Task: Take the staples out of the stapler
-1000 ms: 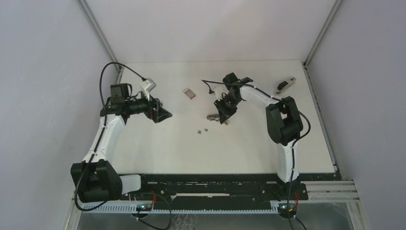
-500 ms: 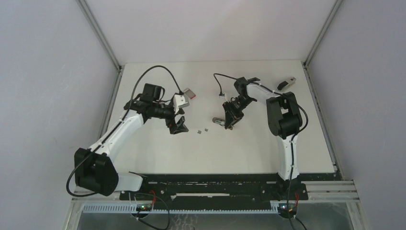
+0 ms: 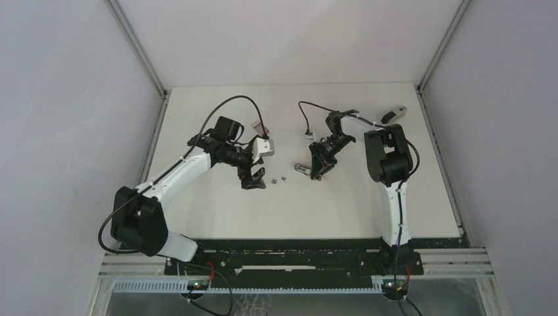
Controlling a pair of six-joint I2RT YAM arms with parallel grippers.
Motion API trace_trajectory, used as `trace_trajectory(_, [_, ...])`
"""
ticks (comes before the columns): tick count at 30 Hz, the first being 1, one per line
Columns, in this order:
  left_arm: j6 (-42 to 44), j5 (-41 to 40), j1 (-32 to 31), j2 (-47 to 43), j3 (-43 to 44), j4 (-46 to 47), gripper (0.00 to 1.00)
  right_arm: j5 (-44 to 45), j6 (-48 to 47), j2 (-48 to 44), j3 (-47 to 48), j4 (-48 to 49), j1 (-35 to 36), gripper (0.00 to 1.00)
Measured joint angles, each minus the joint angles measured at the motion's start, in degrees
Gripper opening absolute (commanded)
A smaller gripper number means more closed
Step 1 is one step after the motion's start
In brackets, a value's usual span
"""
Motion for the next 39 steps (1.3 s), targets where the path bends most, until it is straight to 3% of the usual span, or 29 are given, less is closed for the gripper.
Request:
trace_trajectory(6, [-0.02,0.07,0.0,0.0,-0.02,-0.04,1.0,-0.09,0.04,0.09,0.0,0.0,-0.07,0.28])
trace_trajectory(23, [-0.11,0.28,0.0,-0.17,-0.02,-0.02,1.0,-0.61,0.35,0.63,-0.02,0.09,-0.39,0.24])
trace_trajectory(39, [-0.15,0.7,0.0,-0.17,-0.02,-0.02,1.0,-2.47,2.16,0.7,-0.28,0.2,-0.48,0.28])
